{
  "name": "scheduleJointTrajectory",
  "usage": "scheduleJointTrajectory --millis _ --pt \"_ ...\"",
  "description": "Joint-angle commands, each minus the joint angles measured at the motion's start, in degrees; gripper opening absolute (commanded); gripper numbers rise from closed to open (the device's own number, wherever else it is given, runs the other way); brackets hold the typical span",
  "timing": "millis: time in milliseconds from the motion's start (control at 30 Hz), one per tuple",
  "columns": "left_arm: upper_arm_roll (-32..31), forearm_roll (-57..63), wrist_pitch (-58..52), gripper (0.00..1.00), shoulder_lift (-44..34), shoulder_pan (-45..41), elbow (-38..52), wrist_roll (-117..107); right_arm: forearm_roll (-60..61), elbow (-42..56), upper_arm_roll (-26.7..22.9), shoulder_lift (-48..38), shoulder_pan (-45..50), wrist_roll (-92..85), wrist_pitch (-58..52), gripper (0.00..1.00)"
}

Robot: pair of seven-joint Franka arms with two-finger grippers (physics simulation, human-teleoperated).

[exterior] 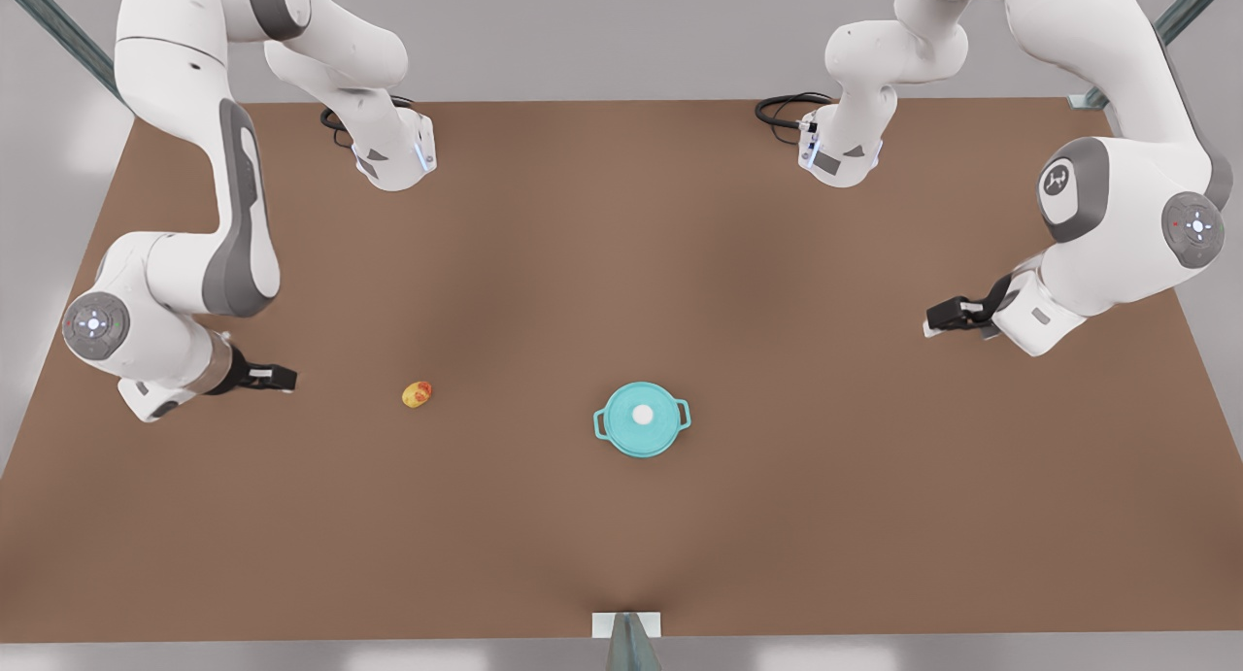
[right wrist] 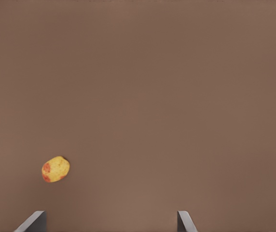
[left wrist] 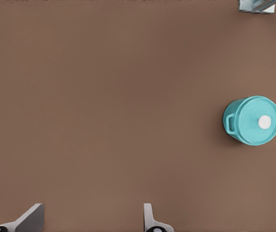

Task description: Open the pot lid and put the potato into the pot

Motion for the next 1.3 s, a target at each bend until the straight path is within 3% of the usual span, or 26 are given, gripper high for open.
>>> scheduleJointTrajectory --millis 0,67,100,133,233,367,400,467,633,667,833,1267 --pt "-0.10 -0.06 1.11 1.00 0.04 0.02 0.20 1.45 -0.29 0.00 -0.18 -0.09 0.00 3.70 3.75 1.00" --pt "-0.36 2.12 0.15 1.00 -0.05 -0.07 1.09 0.83 -0.20 0.00 -0.27 0.08 0.00 7.20 3.75 1.00" --pt "-3.51 3.72 0.49 1.00 0.21 -0.16 0.99 -0.56 0.06 -0.44 -0.35 0.26 -0.09 13.09 4.71 1.00" --pt "-9.15 5.64 4.53 1.00 1.79 -3.75 0.99 -15.75 2.51 -5.00 -0.53 0.26 -0.09 14.68 8.93 1.00" --pt "-9.94 8.46 8.40 1.00 7.86 -21.33 1.70 -32.21 8.32 -16.08 -1.14 -1.76 0.52 17.84 19.91 1.00" --pt "-10.03 13.30 15.87 1.00 17.96 -29.68 2.93 -46.18 10.60 -23.29 -1.41 -0.71 3.07 28.48 31.34 1.00" --pt "-9.94 13.56 20.36 1.00 22.53 -30.04 5.73 -49.26 13.15 -23.73 -3.16 -0.01 5.36 30.76 34.42 1.00" --pt "-9.86 17.77 20.36 1.00 30.09 -30.04 13.64 -50.67 17.11 -23.73 -11.86 2.45 15.02 34.28 36.18 1.00" --pt "-8.63 18.31 22.82 1.00 36.34 -29.77 20.07 -50.67 25.02 -22.86 -30.76 8.61 36.56 34.28 38.20 1.00" --pt "-8.62 18.31 23.61 1.00 36.86 -29.77 20.51 -50.67 25.72 -22.42 -32.08 9.40 38.32 34.28 38.03 1.00" --pt "-8.63 18.31 25.55 1.00 39.15 -31.62 24.11 -54.10 26.95 -22.33 -34.98 12.92 43.59 34.37 37.94 1.00" --pt "-8.19 21.29 30.73 1.00 43.98 -31.62 24.02 -50.32 31.53 -24.61 -34.98 17.04 48.51 34.28 40.40 1.00"
